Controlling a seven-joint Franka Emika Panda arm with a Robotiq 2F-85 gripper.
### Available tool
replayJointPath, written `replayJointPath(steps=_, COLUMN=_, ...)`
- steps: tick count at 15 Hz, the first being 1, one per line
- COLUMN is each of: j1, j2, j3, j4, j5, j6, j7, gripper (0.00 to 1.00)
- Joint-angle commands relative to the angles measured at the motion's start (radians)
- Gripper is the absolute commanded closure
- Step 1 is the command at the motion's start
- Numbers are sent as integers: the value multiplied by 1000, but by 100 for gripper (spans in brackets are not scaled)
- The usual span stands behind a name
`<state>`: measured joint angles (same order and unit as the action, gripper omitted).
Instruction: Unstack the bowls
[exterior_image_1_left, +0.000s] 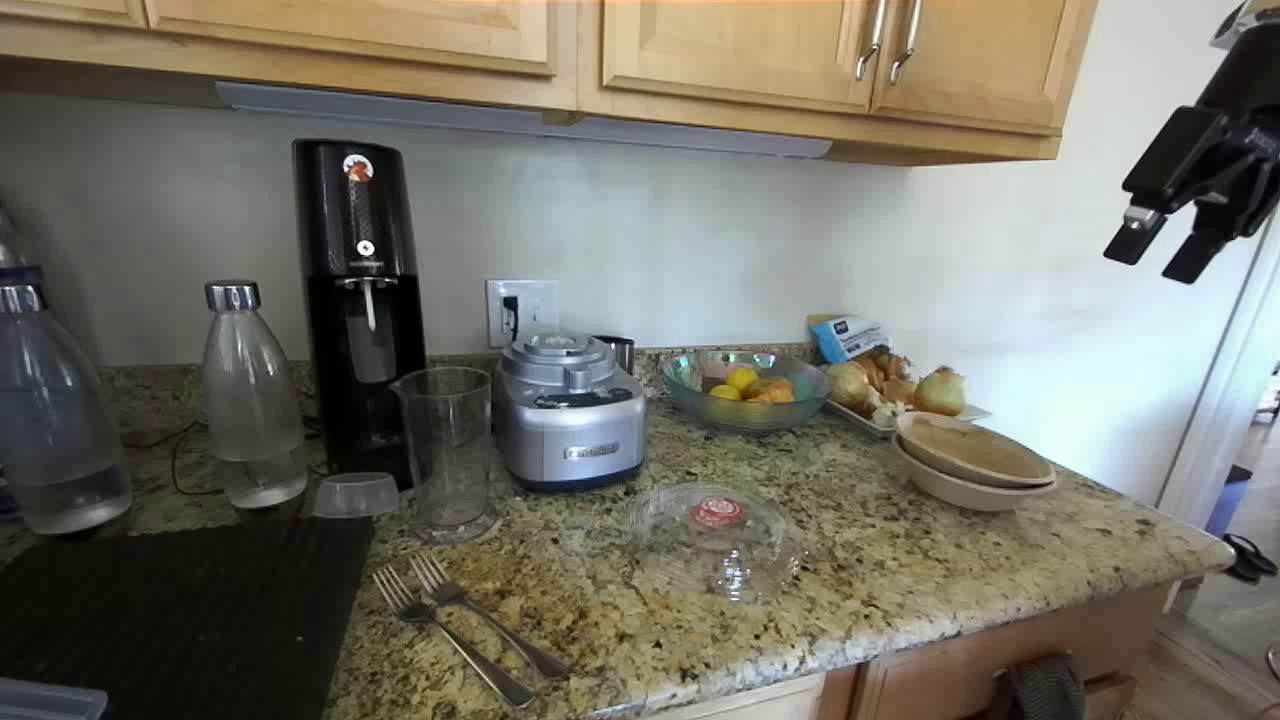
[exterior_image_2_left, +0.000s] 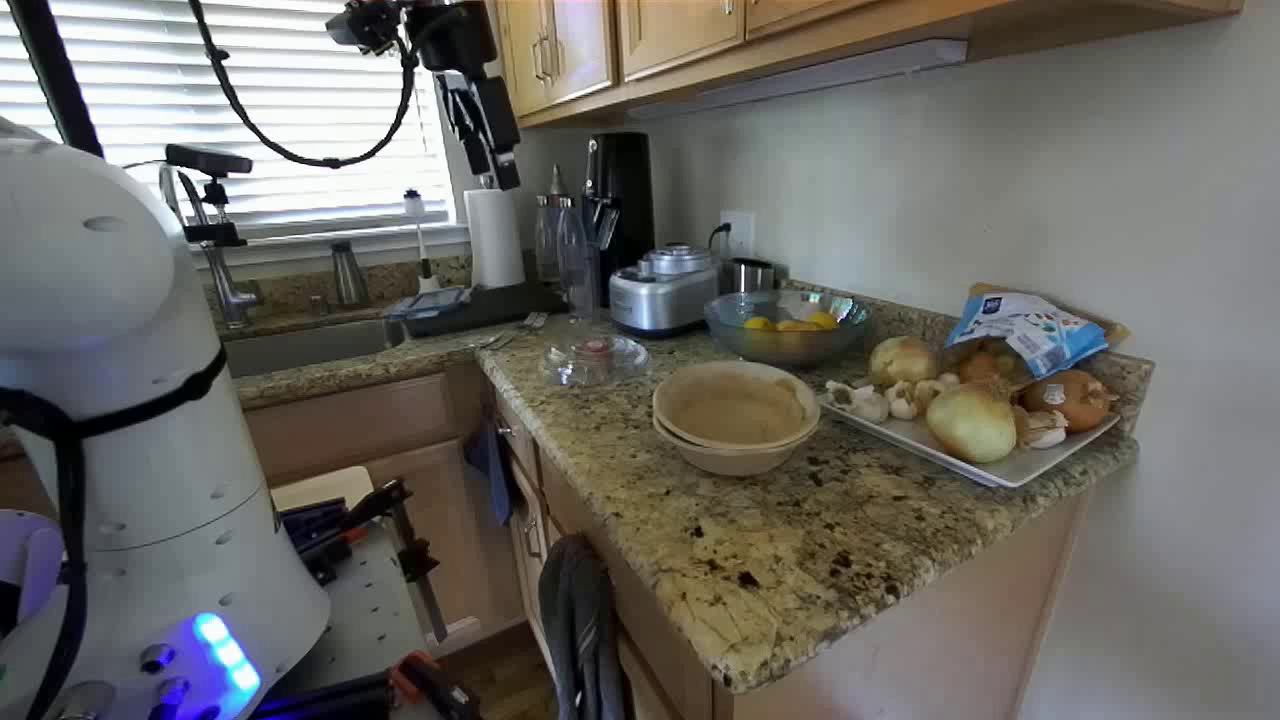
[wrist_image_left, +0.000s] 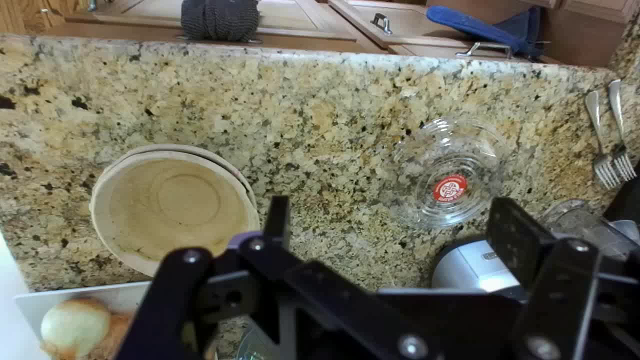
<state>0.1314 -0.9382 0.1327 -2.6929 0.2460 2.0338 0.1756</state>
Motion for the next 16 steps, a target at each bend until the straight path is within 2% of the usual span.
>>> replayJointPath(steps=1, j1=-4, j2=0, j3=2, j4=2, j5=2, j6=-2, j7=-3, gripper=0)
replayJointPath(steps=8, j1=-10, j2=12, j3=8, j4=5, j5=3, j6=2, j7=10, gripper=0)
replayJointPath(steps=12, j1=-62, j2=120, j3=42, j4=13, j5=-35, j6=69, j7=41, gripper=0)
replayJointPath(steps=16, j1=-127, j2=270, j3=70, j4=16, j5=-112, j6=194, j7=73, gripper=0)
